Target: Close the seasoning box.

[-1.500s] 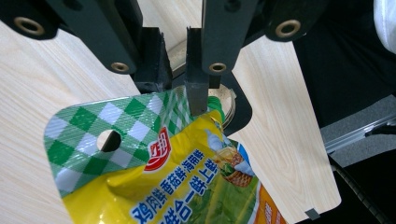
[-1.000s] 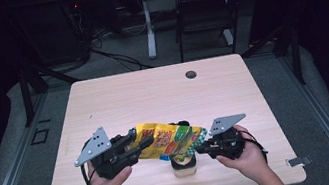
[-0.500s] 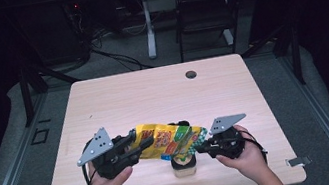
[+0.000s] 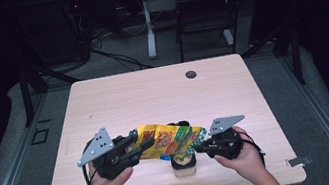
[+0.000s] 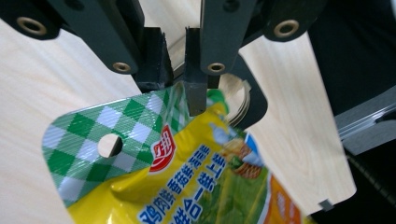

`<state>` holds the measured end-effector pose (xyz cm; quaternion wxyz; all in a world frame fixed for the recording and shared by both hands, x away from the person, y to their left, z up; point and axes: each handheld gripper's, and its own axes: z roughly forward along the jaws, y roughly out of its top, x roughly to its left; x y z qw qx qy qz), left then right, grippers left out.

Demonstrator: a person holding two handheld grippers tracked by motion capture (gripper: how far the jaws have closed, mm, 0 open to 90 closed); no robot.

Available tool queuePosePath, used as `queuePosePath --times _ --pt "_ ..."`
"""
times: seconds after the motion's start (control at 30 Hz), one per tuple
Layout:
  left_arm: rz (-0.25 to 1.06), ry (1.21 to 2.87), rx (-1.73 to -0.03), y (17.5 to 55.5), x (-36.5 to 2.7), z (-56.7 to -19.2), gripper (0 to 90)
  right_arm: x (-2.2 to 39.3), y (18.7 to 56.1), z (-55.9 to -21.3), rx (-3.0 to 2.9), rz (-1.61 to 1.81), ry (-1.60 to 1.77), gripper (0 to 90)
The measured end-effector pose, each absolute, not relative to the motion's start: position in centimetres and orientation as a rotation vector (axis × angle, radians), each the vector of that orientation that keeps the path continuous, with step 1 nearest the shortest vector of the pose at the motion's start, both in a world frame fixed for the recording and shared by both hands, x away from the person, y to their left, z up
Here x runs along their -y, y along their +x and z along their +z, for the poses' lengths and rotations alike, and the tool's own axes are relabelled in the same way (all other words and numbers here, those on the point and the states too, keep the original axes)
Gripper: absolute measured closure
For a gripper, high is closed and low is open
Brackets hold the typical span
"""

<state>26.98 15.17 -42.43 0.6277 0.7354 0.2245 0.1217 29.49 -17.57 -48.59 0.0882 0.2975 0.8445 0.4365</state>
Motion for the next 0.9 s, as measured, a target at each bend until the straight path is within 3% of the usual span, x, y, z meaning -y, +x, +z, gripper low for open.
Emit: queuePosePath --times 0.9 --pt "0.295 1.686 -0.512 27.18 -14.98 -42.04 68.3 17.07 29.39 -48.78 -2.433 1.293 0.888 82.5"
